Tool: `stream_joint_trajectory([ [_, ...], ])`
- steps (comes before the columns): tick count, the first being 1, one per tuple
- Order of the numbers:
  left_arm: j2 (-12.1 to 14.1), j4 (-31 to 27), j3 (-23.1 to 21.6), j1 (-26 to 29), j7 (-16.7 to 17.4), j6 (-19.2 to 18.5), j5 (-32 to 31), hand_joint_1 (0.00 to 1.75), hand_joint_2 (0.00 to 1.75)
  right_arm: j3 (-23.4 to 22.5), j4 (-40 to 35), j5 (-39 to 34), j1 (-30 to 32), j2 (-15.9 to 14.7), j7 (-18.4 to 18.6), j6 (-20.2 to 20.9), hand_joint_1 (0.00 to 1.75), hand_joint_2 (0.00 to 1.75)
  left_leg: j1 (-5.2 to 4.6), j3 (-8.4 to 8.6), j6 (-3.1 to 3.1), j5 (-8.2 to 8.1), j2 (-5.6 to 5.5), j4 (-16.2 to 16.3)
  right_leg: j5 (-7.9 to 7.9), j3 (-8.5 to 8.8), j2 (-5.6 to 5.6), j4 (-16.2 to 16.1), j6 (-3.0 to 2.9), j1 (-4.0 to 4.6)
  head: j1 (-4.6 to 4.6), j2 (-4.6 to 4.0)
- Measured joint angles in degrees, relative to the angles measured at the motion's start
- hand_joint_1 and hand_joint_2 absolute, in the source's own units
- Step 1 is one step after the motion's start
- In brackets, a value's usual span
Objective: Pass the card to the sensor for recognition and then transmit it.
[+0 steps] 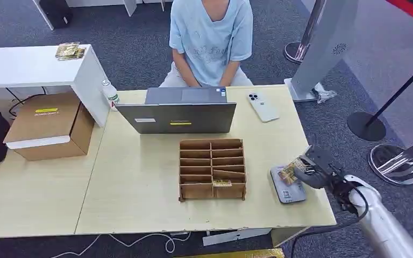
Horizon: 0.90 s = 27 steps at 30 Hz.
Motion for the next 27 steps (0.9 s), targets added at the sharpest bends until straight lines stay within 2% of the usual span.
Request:
stream_joint_trajectory([
  [11, 0.0, 0.0, 0.0, 0.03, 0.0, 0.11, 0.0, 0.0, 0.0, -6.5, -6.02, -9.45, 0.64, -2.41, -1.86, 4.24, 1.75, 1.75, 0.0, 0.0, 0.0, 0.0, 0.0, 0.0, 0.0, 0.0, 0.01, 0.0, 0.0, 0.0, 0.02, 0.0],
  [19, -0.02, 0.0, 0.0, -0.01, -0.02, 0.2, 0.0, 0.0, 0.0, -8.0, -12.02, -12.03, 1.33, -2.21, -3.85, 6.15, 1.75, 1.75, 0.01, 0.0, 0.0, 0.0, 0.0, 0.0, 0.0, 0.0, 0.02, 0.01, 0.0, 0.01, 0.0, 0.0],
  [22, -0.02, 0.0, 0.0, -0.01, -0.02, 0.77, 0.0, 0.0, 0.0, -7.81, -14.02, -8.68, 0.86, -1.64, -4.42, 3.36, 1.75, 1.75, 0.01, -0.05, 0.0, 0.0, 0.0, -0.01, 0.0, 0.01, 0.01, 0.04, 0.0, 0.01, 0.02, 0.0],
  [24, -0.02, -0.02, 0.0, -0.03, -0.02, 0.96, 0.0, 0.0, 0.0, -7.52, -15.9, -3.15, -0.23, -0.17, -4.61, -2.89, 1.75, 1.75, 0.01, -0.01, -0.01, 0.01, 0.05, -0.01, 0.01, 0.0, 0.05, 0.04, -0.02, 0.01, 0.02, 0.0],
  [27, -0.07, 0.0, 0.0, -0.17, -0.02, 1.01, 0.0, 0.0, 0.0, -7.0, -18.78, 1.73, -1.82, 2.01, -3.87, -8.42, 1.75, 1.75, 0.02, 0.0, -0.04, 0.04, 0.07, -0.01, 0.02, 0.01, 0.06, 0.04, -0.02, 0.02, 0.02, 0.0],
])
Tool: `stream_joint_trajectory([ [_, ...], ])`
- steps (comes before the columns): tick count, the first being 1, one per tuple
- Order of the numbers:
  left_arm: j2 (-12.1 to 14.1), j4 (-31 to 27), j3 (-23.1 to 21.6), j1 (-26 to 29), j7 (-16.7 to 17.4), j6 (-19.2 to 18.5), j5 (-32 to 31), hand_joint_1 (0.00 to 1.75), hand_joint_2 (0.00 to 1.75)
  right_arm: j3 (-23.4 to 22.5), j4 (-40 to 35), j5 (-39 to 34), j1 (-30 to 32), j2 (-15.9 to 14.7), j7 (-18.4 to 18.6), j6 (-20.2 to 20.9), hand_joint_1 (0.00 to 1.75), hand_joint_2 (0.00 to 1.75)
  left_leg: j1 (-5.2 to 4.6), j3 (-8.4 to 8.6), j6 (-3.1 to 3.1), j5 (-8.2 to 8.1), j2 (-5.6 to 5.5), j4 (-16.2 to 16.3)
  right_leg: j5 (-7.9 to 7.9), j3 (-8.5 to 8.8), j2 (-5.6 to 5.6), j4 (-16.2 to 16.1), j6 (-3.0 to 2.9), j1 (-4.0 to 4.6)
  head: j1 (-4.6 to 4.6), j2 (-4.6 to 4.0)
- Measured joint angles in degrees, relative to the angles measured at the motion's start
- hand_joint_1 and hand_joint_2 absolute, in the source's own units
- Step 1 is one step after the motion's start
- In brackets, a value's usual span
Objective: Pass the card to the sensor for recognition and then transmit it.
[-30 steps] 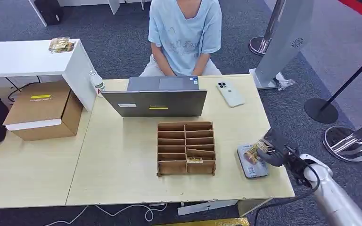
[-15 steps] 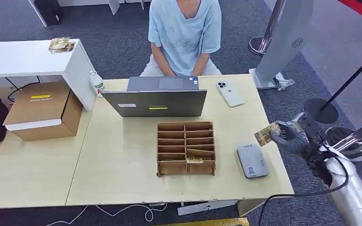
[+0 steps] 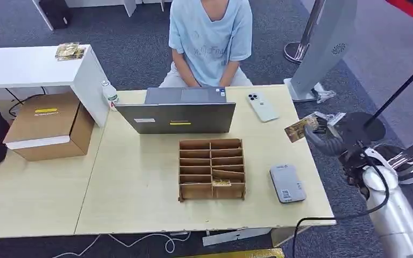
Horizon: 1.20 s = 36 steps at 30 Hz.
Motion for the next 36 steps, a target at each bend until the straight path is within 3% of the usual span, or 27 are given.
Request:
stream_joint_trajectory([
  [2, -0.02, 0.0, 0.0, 0.04, 0.0, -0.11, 0.0, 0.0, 0.0, 0.66, -1.84, 3.41, -1.07, 1.51, -0.13, -3.69, 1.75, 1.75, 0.0, -0.01, -0.02, 0.02, 0.0, 0.0, 0.02, 0.0, 0.0, 0.01, -0.03, 0.0, -0.02, 0.0],
  [6, -0.13, 0.0, 0.02, 0.01, -0.2, -0.24, 0.0, 0.0, 0.0, 2.58, -5.24, 17.91, -3.49, 4.77, -1.27, -16.05, 1.75, 1.75, 0.01, -0.01, -0.03, 0.03, 0.0, 0.0, 0.02, -0.01, 0.01, 0.02, -0.03, 0.02, 0.02, 0.0],
  [11, -0.17, 0.0, 0.04, -0.01, -0.66, -0.24, 0.0, 0.0, 0.0, 4.57, -7.87, 28.94, -6.16, 8.55, -2.89, -25.99, 1.75, 1.75, 0.02, 0.0, -0.05, 0.05, -0.03, 0.0, 0.02, -0.01, -0.02, 0.02, -0.04, 0.03, -0.02, 0.0],
  [12, -0.2, 0.0, 0.02, 0.03, -0.83, -0.22, 0.0, 0.0, 0.0, 5.09, -8.21, 32.09, -6.67, 9.22, -3.76, -29.55, 1.75, 1.75, 0.02, -0.01, -0.05, 0.05, -0.03, 0.0, 0.02, -0.01, -0.02, 0.02, -0.04, 0.03, 0.0, 0.0],
  [21, -0.17, 0.0, -0.11, -0.06, -1.75, -0.07, 0.0, 0.0, 0.0, 8.48, -7.71, 52.59, -12.18, 12.47, -6.93, -50.91, 1.75, 1.75, 0.02, 0.0, -0.05, 0.05, -0.01, 0.0, 0.04, -0.01, 0.01, 0.02, -0.04, 0.02, 0.0, 0.0],
  [23, -0.17, 0.0, -0.2, -0.11, -1.75, -0.07, 0.0, 0.0, 0.0, 9.07, -6.92, 56.5, -13.64, 13.24, -6.95, -52.69, 1.75, 1.75, 0.02, 0.01, -0.06, 0.06, -0.01, 0.0, 0.04, 0.0, 0.01, 0.02, -0.04, 0.03, -0.02, 0.0],
  [29, -0.17, 0.0, -0.31, -0.19, -1.77, -0.04, 0.0, 0.0, 0.0, 11.08, -1.63, 59.2, -19.87, 16.28, -4.59, -51.55, 1.75, 1.75, 0.04, 0.02, -0.1, 0.1, -0.02, 0.0, 0.05, -0.01, 0.0, 0.05, -0.06, 0.04, -0.02, 0.0],
  [32, -0.17, 0.0, -0.44, -0.2, -1.9, -0.06, 0.0, 0.0, 0.0, 12.15, 2.75, 61.65, -23.42, 18.44, 0.08, -47.47, 1.75, 1.75, 0.04, 0.0, -0.13, 0.15, -0.01, 0.0, 0.08, -0.03, 0.02, 0.08, -0.09, 0.04, 0.0, 0.0],
  [36, -0.13, -0.02, -0.46, -0.24, -2.25, -0.04, 0.0, 0.0, 0.0, 13.57, 10.25, 70.69, -29.21, 21.22, 4.63, -47.73, 1.75, 1.75, 0.04, 0.02, -0.14, 0.16, 0.04, 0.0, 0.1, -0.05, 0.07, 0.09, -0.11, 0.04, -0.02, 0.0],
])
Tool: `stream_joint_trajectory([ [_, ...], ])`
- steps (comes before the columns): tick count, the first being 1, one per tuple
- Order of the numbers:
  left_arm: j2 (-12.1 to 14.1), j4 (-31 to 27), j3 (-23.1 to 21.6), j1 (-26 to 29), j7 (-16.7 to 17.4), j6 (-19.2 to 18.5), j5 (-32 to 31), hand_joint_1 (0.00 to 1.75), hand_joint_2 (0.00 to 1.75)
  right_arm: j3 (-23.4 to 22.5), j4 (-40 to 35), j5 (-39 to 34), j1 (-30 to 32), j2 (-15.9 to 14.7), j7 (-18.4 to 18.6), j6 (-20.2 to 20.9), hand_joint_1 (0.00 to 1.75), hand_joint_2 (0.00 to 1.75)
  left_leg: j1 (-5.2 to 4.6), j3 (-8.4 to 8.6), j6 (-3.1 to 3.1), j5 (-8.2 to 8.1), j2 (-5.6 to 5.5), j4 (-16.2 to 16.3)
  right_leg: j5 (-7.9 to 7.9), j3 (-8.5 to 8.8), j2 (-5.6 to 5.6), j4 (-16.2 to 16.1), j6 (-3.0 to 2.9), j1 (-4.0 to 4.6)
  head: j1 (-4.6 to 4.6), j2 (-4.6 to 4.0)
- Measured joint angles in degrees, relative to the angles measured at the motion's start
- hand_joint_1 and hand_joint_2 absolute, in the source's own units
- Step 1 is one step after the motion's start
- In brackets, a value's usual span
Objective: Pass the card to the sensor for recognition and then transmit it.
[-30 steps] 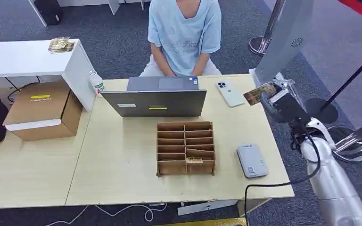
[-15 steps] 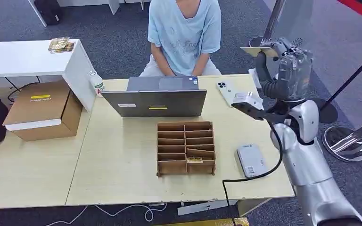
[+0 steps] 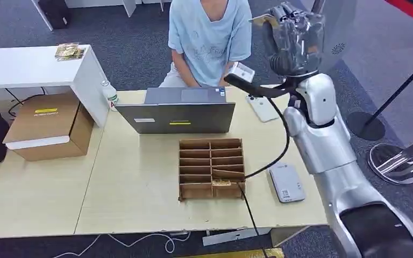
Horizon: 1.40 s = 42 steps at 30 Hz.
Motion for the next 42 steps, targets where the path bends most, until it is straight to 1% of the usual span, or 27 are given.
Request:
stream_joint_trajectory([
  [2, 0.0, 0.0, -0.02, -0.07, -0.02, -0.02, 0.0, 0.0, 0.0, 0.55, 2.35, 1.78, -1.76, 0.88, 0.66, 0.0, 1.75, 1.75, 0.01, -0.02, 0.0, 0.0, -0.07, 0.0, 0.0, 0.0, -0.06, 0.0, 0.0, 0.0, 0.02, 0.0],
  [3, 0.0, 0.02, -0.04, -0.02, -0.02, -0.02, 0.0, 0.0, 0.0, 0.9, 3.55, 3.79, -2.52, 1.36, 1.65, 0.24, 1.75, 1.75, 0.0, -0.03, 0.0, 0.0, -0.09, 0.0, 0.0, 0.0, -0.07, 0.0, 0.0, 0.0, 0.02, 0.0],
  [4, 0.0, 0.02, -0.04, 0.02, -0.02, -0.11, 0.0, 0.0, 0.0, 1.59, 5.11, 6.87, -3.64, 1.99, 2.84, 1.74, 1.75, 1.75, 0.0, -0.03, 0.0, 0.0, -0.08, 0.0, 0.0, 0.0, -0.06, 0.02, 0.0, 0.0, 0.02, 0.0],
  [6, 0.02, 0.0, -0.04, -0.02, -0.04, -0.22, 0.0, 0.0, 0.0, 2.5, 8.3, 11.71, -5.88, 3.09, 4.88, 6.54, 1.75, 1.75, 0.0, -0.03, 0.0, 0.0, -0.04, 0.0, 0.0, -0.01, -0.02, 0.03, 0.0, 0.0, 0.04, 0.0],
  [9, 0.02, 0.02, -0.04, -0.05, -0.17, -0.22, 0.0, 0.0, 0.0, 3.65, 13.63, 14.08, -9.81, 5.87, 7.07, 15.05, 1.75, 1.75, 0.01, -0.03, -0.04, 0.03, 0.03, 0.0, 0.01, -0.07, 0.04, 0.05, -0.01, 0.0, 0.0, 0.0],
  [12, 0.02, 0.02, -0.04, 0.03, -0.55, -0.24, 0.0, 0.0, 0.0, 4.2, 19.32, 13.84, -14.16, 8.46, 8.85, 21.94, 1.75, 1.75, 0.01, -0.04, -0.06, 0.05, -0.05, 0.0, 0.01, -0.08, -0.03, 0.06, -0.01, 0.0, 0.04, 0.0],
  [14, 0.02, 0.02, -0.15, 0.03, -0.72, -0.37, 0.0, 0.0, 0.0, 4.2, 22.57, 13.21, -16.65, 9.38, 9.6, 24.7, 1.75, 1.75, 0.01, -0.04, -0.07, 0.05, -0.06, 0.0, 0.01, -0.08, -0.03, 0.05, -0.01, 0.0, 0.02, 0.0],
  [17, 0.04, 0.02, -0.72, 0.0, -1.07, -0.37, 0.0, 0.0, 0.0, 3.76, 27.16, 12.09, -19.41, 9.93, 10.52, 28.22, 1.75, 1.75, 0.0, -0.05, -0.07, 0.05, -0.06, 0.0, 0.01, -0.07, -0.03, 0.05, -0.01, 0.0, 0.02, 0.0],
  [23, 0.3, 0.02, -2.42, -0.23, -1.16, -1.31, 0.0, 0.0, 0.0, 1.25, 34.2, 10.8, -23.25, 10.01, 12.24, 35.94, 1.75, 1.75, -0.02, -0.04, -0.06, 0.04, -0.04, 0.02, 0.06, -0.08, -0.01, 0.03, 0.02, -0.03, 0.02, 0.0],
  [27, 0.33, 0.02, -3.1, -0.66, -1.16, -1.44, 0.0, 0.0, 0.0, -0.17, 37.25, 10.26, -24.99, 9.99, 13.07, 39.34, 1.75, 1.75, -0.01, -0.03, -0.06, 0.05, -0.05, 0.03, 0.06, -0.08, -0.01, 0.03, 0.03, -0.03, 0.02, 0.0],
  [32, 0.44, 0.02, -3.98, -0.99, -1.16, -2.06, 0.0, 0.0, 0.0, -1.73, 39.64, 9.12, -26.33, 9.97, 12.42, 42.47, 1.75, 1.75, 0.01, -0.02, -0.07, 0.05, -0.01, 0.03, 0.06, -0.1, 0.03, 0.04, 0.02, 0.0, 0.02, 0.0],
  [38, 0.48, 0.02, -4.37, -1.25, -1.18, -2.27, 0.0, 0.0, 0.0, -2.95, 41.32, 7.81, -26.35, 10.01, 10.78, 43.76, 1.75, 1.75, 0.01, -0.03, -0.07, 0.05, -0.01, 0.02, 0.06, -0.09, 0.03, 0.05, 0.02, 0.0, 0.02, 0.0],
  [42, 0.48, 0.02, -4.42, -1.67, -1.18, -2.45, 0.0, 0.0, 0.0, -3.17, 42.06, 7.24, -26.35, 10.85, 9.8, 44.89, 1.75, 1.75, 0.0, -0.03, -0.07, 0.05, 0.0, 0.02, 0.06, -0.09, 0.04, 0.05, 0.02, 0.0, 0.02, 0.0],
])
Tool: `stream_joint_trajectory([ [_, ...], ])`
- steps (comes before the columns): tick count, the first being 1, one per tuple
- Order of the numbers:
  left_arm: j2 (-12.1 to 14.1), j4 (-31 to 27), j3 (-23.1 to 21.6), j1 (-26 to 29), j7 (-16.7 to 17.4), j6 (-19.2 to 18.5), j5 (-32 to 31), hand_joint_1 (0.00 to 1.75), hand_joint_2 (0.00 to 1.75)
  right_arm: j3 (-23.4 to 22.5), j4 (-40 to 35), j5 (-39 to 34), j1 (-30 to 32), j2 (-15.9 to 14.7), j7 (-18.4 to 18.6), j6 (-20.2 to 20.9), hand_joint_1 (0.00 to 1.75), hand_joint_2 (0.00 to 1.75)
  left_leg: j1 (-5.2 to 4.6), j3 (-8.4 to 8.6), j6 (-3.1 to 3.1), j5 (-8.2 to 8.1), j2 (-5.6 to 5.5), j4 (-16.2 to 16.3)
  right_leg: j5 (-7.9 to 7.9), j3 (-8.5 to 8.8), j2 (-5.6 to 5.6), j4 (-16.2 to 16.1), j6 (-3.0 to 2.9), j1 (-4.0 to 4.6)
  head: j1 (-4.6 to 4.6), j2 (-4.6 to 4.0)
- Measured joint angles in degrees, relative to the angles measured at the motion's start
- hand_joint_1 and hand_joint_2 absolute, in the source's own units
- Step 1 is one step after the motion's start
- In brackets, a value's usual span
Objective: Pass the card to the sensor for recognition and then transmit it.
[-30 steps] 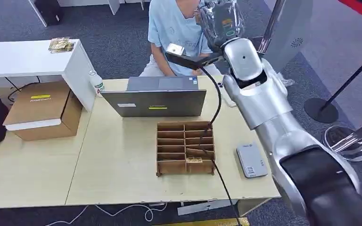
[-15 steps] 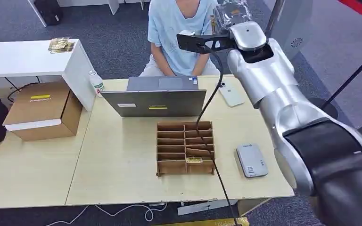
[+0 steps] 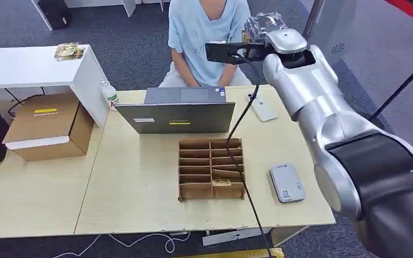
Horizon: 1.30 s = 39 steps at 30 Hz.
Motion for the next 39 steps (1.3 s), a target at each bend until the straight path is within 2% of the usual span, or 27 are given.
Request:
stream_joint_trajectory([
  [14, 0.0, 0.0, -1.01, -0.76, 0.0, -0.77, 0.0, 0.0, 0.0, -1.29, 0.79, -1.64, 0.06, 3.69, -1.33, 0.61, 1.75, 1.75, 0.01, 0.0, 0.0, 0.0, 0.0, 0.0, 0.0, 0.0, 0.0, 0.0, 0.0, 0.0, 0.0, 0.0],
  [24, 0.0, -0.02, -1.51, -1.01, 0.02, -0.81, 0.0, 0.0, 0.0, -1.33, 0.87, -1.88, 0.45, 4.44, -1.79, 0.04, 1.75, 1.75, 0.0, 0.0, 0.0, 0.0, -0.01, 0.0, 0.0, 0.0, 0.0, 0.0, 0.0, 0.0, 0.0, 0.0],
  [25, 0.0, -0.02, -1.53, -1.01, 0.02, -0.81, 0.0, 0.0, 0.0, -1.33, 0.87, -1.88, 0.51, 4.46, -1.83, 0.06, 1.48, 1.75, 0.0, 0.0, 0.0, 0.0, -0.01, 0.0, 0.0, 0.0, 0.0, 0.0, 0.0, 0.0, 0.0, 0.0],
  [26, 0.0, 0.0, -1.57, -1.02, 0.0, -0.81, 0.0, 0.0, 0.0, -1.33, 0.87, -1.88, 0.56, 4.48, -1.88, 0.09, 0.91, 1.75, 0.0, 0.0, 0.0, 0.0, -0.01, 0.0, 0.0, 0.0, 0.0, 0.0, 0.0, 0.0, 0.0, 0.0],
  [30, 0.0, 0.0, -1.9, -1.02, 0.02, -0.81, 0.0, 0.0, 0.0, -1.33, 0.87, -1.79, 0.72, 4.52, -1.88, 0.09, 0.91, 1.75, 0.01, 0.0, 0.0, 0.0, -0.01, 0.0, 0.0, 0.0, 0.0, 0.0, 0.0, 0.0, 0.0, 0.0],
  [31, 0.0, 0.0, -1.95, -1.02, 0.02, -0.81, 0.0, 0.0, 0.0, -1.33, 0.87, -1.79, 0.77, 4.52, -1.88, 0.09, 0.19, 1.75, 0.01, 0.0, 0.0, 0.0, -0.01, 0.0, 0.0, 0.0, 0.0, 0.0, 0.0, 0.0, 0.0, 0.0],
  [32, 0.0, 0.0, -2.01, -1.02, 0.07, -0.81, 0.0, 0.0, 0.0, -1.33, 0.87, -1.79, 0.81, 4.52, -1.88, 0.09, 0.03, 1.75, 0.01, 0.0, 0.0, 0.0, -0.01, 0.0, 0.0, 0.0, 0.0, 0.0, 0.0, 0.0, 0.0, 0.0],
  [39, 0.0, 0.0, -2.36, -1.01, 0.2, -0.74, 0.0, 0.0, 0.0, -1.33, 1.0, -1.77, 0.95, 4.54, -1.57, 0.09, 0.0, 1.75, 0.0, 0.0, 0.0, 0.0, -0.01, 0.0, 0.0, 0.0, 0.0, 0.0, 0.0, 0.0, 0.0, 0.0],
])
